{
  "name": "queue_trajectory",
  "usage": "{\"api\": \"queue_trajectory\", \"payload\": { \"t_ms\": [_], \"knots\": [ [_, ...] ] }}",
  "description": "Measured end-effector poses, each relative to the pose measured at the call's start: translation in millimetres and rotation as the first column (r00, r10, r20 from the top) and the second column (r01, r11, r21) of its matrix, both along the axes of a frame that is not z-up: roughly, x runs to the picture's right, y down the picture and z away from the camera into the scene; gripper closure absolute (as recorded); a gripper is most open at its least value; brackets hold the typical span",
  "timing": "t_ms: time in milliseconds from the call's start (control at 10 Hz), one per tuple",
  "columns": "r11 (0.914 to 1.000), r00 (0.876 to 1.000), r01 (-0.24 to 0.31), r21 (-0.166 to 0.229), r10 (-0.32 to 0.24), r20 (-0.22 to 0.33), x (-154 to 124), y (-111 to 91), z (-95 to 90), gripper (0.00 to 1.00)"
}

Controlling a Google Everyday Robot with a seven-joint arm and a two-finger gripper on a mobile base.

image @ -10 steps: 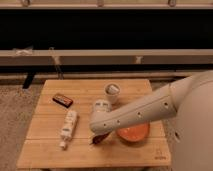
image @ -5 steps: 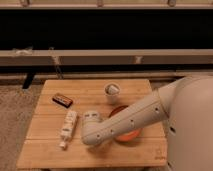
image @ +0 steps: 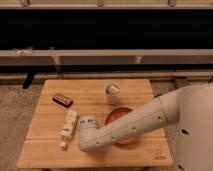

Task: Drag the pepper across the table

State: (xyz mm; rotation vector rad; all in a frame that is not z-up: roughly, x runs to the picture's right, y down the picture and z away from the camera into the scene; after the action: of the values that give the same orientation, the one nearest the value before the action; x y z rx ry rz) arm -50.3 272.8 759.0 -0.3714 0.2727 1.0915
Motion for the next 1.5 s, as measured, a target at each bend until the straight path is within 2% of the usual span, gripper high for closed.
{"api": "queue_trajectory", "payload": {
  "t_ms": [300,500,900,1300,1500],
  "knots": [
    [0.9985,1.0,-0.011,0.053,0.01,0.023,5,-15,-15.3,0.2],
    [0.9978,0.999,-0.023,0.062,0.021,0.036,9,-21,-21.4,0.2],
    [0.9994,0.997,-0.03,0.018,0.029,0.07,5,-18,-21.8,0.2],
    [0.9996,0.995,0.014,-0.024,-0.012,0.097,-17,-5,-17.6,0.2],
    [0.9991,0.995,0.033,-0.026,-0.031,0.099,-25,-4,-12.4,0.2]
  ]
}}
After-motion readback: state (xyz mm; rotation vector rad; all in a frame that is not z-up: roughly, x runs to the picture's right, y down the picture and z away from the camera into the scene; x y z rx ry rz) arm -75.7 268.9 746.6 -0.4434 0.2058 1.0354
